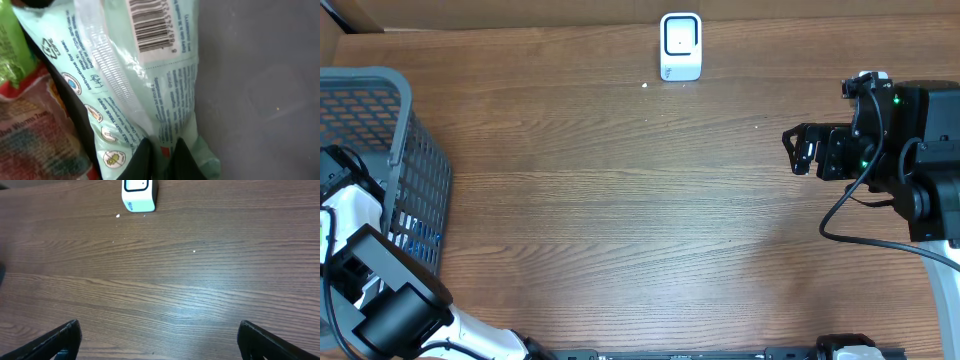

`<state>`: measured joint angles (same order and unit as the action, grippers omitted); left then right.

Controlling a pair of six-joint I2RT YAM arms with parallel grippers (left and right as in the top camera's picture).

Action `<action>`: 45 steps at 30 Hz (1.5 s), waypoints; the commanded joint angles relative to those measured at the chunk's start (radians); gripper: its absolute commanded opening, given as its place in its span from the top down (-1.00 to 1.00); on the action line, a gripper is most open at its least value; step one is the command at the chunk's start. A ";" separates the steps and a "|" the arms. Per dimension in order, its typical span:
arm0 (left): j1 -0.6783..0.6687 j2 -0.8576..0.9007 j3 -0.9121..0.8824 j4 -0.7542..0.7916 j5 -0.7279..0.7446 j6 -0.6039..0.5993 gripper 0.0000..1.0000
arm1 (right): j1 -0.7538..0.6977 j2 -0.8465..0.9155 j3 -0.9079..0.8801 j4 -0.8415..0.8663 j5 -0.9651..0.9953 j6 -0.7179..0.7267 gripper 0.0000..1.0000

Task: Scan the item barcode
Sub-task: 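Grasp the mint-green wipes pack in the basket with the left gripper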

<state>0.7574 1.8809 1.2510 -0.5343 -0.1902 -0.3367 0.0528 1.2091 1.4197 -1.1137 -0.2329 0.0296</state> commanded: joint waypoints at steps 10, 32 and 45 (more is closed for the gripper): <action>-0.005 -0.101 0.362 -0.400 0.191 0.000 0.92 | -0.003 -0.002 0.024 0.013 -0.009 0.000 -1.00; -0.005 0.199 0.337 -0.246 0.089 -0.006 -1.00 | -0.003 -0.002 0.021 0.008 -0.009 0.000 -1.00; -0.005 0.226 0.338 -0.295 0.084 0.024 0.92 | -0.003 -0.002 0.021 0.008 -0.009 0.000 -1.00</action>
<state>0.7567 2.0937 1.5970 -0.8028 -0.0952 -0.3336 0.0528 1.2091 1.4193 -1.1103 -0.2325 0.0299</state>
